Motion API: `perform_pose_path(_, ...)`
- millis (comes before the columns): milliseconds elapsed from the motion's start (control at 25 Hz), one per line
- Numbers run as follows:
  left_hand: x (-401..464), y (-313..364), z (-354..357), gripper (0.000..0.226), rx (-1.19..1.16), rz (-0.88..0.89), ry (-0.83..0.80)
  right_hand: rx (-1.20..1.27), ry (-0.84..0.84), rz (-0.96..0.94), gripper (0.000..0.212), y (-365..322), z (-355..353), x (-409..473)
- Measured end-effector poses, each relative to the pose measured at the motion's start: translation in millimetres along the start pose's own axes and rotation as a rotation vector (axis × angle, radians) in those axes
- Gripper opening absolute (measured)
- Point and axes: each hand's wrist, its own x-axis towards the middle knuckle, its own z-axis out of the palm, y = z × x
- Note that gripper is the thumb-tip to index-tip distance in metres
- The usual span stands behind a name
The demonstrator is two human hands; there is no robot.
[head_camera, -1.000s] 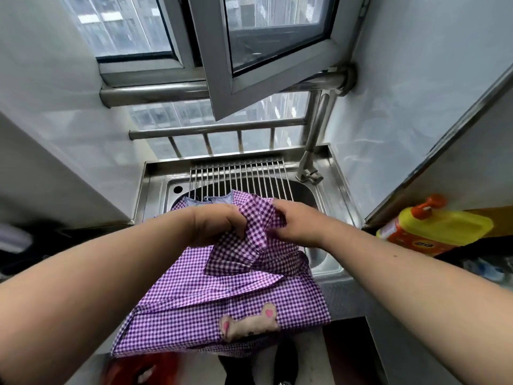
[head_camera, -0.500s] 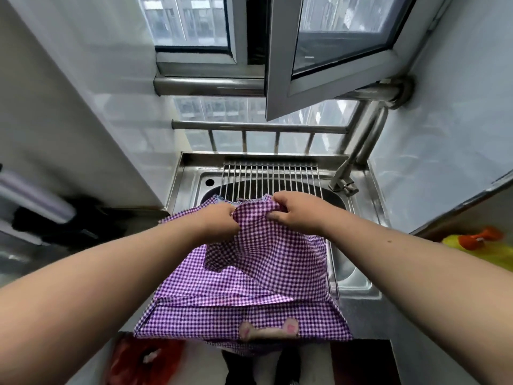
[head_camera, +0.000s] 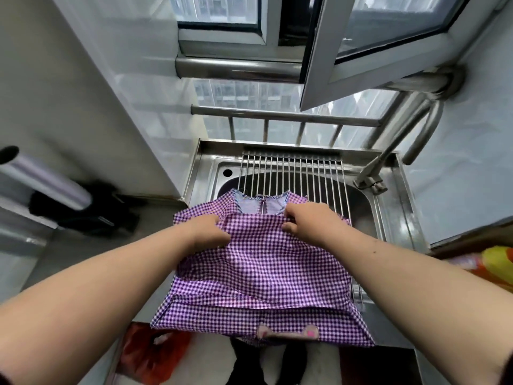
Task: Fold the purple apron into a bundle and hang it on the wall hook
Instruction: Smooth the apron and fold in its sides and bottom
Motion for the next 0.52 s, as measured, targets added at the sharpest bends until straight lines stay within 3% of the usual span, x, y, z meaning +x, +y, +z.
perform_pose_path(280,33.6,-55.9,-13.7,0.011,0.421,-0.067,0.017,-0.009,-0.018,0.078,0.015,3.6,43.2,36.7)
perform_pose_path(440,60.3,-88.5,-21.5,0.021,0.628,-0.103,0.066,-0.064,-0.018,0.257,0.060,23.3,54.4,40.6)
perform_pose_path(520,72.2,-97.9,-21.6,0.042,0.672,-0.052,0.127,-0.052,-0.016,0.367,0.071,39.6,55.0,38.2)
